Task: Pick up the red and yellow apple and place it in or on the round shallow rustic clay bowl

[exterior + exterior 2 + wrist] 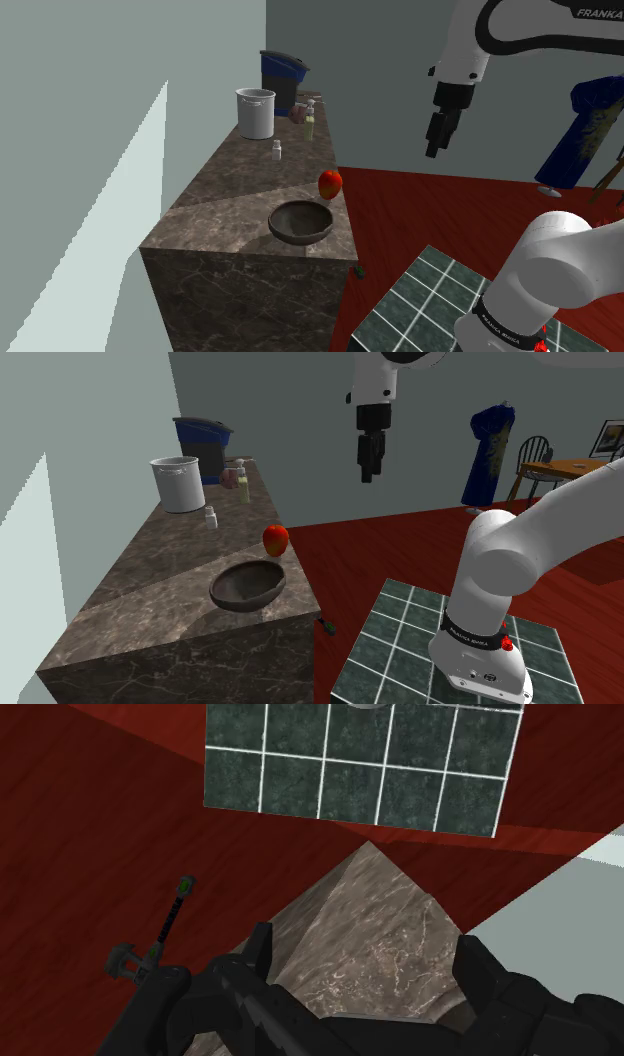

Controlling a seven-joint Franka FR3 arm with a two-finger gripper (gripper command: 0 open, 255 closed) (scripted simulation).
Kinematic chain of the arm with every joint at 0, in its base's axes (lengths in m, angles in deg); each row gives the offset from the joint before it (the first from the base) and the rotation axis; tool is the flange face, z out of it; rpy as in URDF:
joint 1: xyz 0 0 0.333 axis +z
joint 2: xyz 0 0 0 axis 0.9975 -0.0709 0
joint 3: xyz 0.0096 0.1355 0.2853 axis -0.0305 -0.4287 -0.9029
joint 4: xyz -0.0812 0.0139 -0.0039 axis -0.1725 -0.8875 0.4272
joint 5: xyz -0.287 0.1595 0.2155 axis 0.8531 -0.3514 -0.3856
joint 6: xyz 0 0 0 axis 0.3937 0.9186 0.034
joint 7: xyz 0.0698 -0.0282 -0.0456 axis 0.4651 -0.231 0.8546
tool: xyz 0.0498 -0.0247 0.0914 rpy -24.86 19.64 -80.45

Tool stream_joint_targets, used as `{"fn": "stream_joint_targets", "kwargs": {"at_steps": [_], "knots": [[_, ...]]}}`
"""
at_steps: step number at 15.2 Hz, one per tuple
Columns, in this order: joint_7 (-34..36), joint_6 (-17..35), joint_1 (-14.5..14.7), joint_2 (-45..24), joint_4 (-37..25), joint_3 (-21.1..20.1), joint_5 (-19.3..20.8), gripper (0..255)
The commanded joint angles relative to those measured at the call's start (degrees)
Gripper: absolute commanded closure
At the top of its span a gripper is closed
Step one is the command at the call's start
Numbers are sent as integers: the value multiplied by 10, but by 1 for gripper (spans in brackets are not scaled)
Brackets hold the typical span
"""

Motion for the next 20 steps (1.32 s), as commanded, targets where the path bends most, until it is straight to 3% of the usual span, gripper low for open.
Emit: {"fn": "stream_joint_targets", "kwargs": {"at_steps": [1,10,20], "knots": [[0,0,0,0,0,0,0,0],[-9,146,3,-169,-36,14,-8,0],[-26,254,6,-378,-149,27,-32,0]]}}
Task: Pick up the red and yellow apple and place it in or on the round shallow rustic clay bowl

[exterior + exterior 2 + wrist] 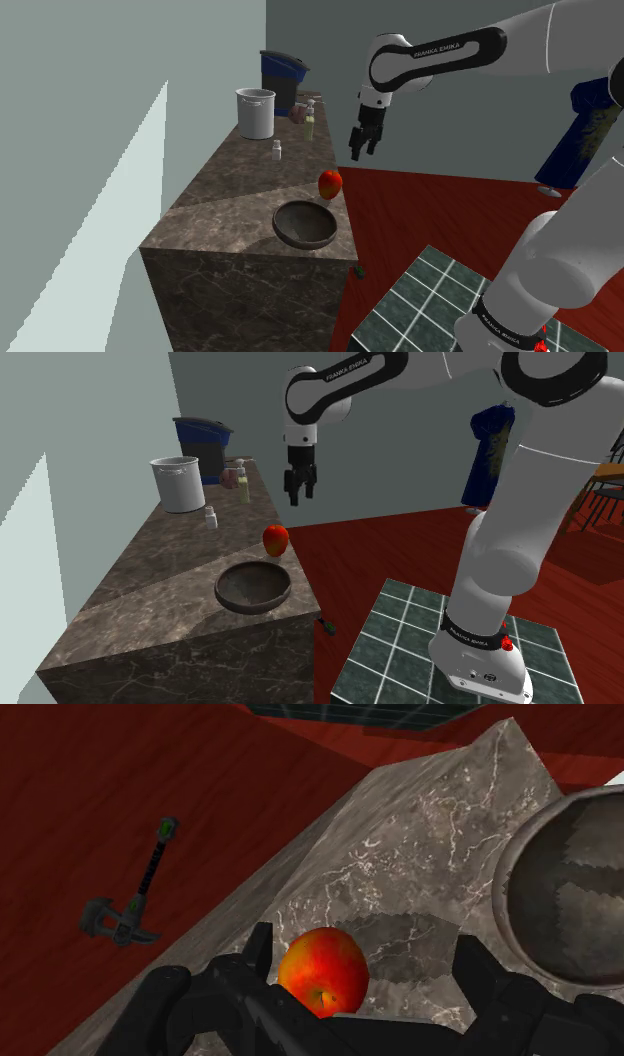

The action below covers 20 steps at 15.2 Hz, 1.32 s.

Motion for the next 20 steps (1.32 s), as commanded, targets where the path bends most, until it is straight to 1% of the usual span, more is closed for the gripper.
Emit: {"fn": "stream_joint_targets", "kwargs": {"at_steps": [1,8,9,16,20], "knots": [[-5,20,0,-47,-31,3,-6,0],[-19,48,-4,-200,-163,5,-31,0],[-20,49,-5,-210,-172,5,-32,0],[-22,98,-3,-225,-138,3,-35,0],[-22,102,-3,-227,-135,3,-36,0]]}}
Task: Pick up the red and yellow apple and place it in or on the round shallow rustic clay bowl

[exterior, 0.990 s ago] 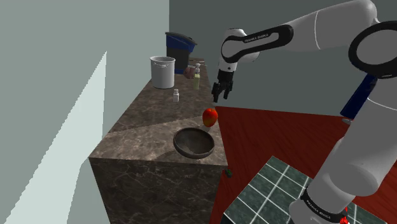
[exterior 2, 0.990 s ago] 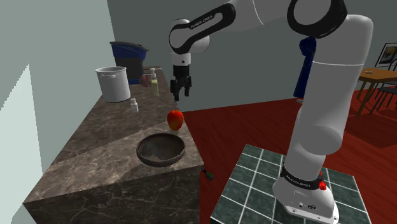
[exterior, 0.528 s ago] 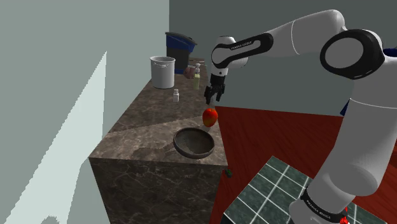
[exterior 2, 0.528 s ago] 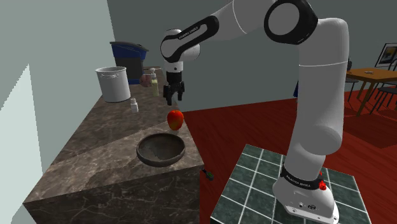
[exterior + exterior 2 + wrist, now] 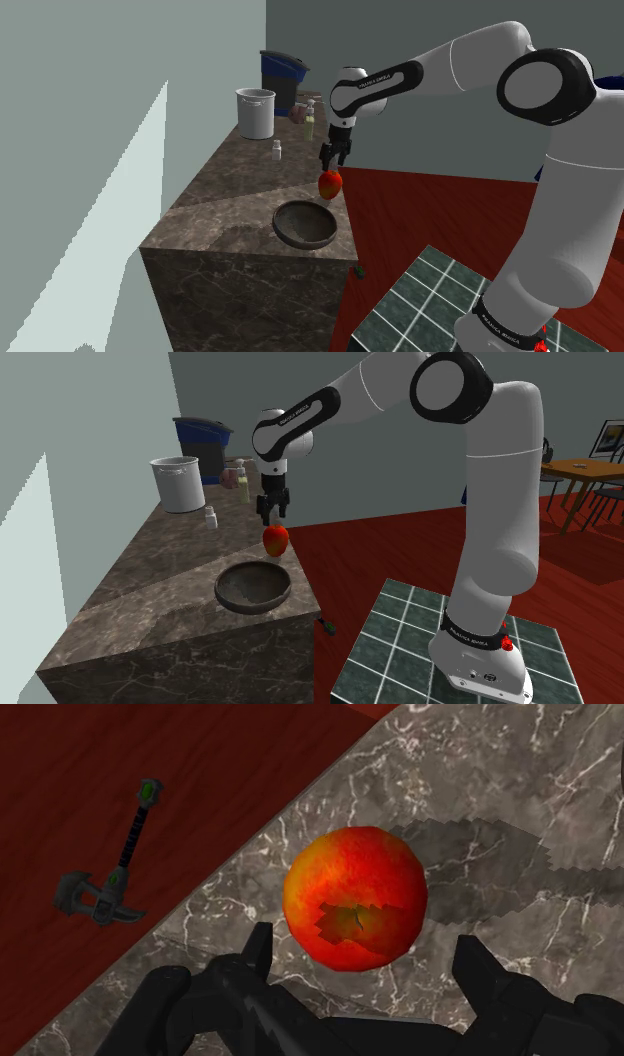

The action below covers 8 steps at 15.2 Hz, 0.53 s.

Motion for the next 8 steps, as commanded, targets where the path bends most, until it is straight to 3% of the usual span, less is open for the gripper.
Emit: {"fn": "stream_joint_targets", "kwargs": {"at_steps": [1,4,5,8], "knots": [[0,1,0,0,1,0,0,0],[0,1,0,0,1,0,0,0],[0,1,0,0,1,0,0,255],[0,1,0,0,1,0,0,255]]}}
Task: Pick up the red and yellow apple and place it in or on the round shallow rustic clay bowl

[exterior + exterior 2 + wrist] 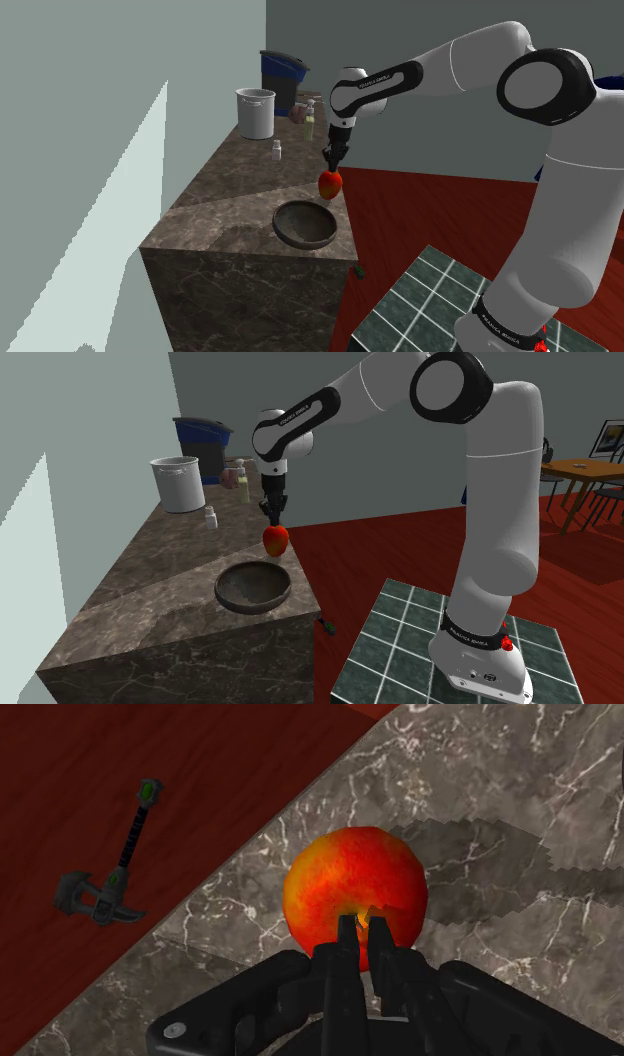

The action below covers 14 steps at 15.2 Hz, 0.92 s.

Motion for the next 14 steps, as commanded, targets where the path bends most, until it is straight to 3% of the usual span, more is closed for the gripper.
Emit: {"fn": "stream_joint_targets", "kwargs": {"at_steps": [1,6,14], "knots": [[0,0,0,0,0,0,0,255],[0,0,0,0,0,0,0,255],[5,-56,0,19,-38,1,4,255]]}}
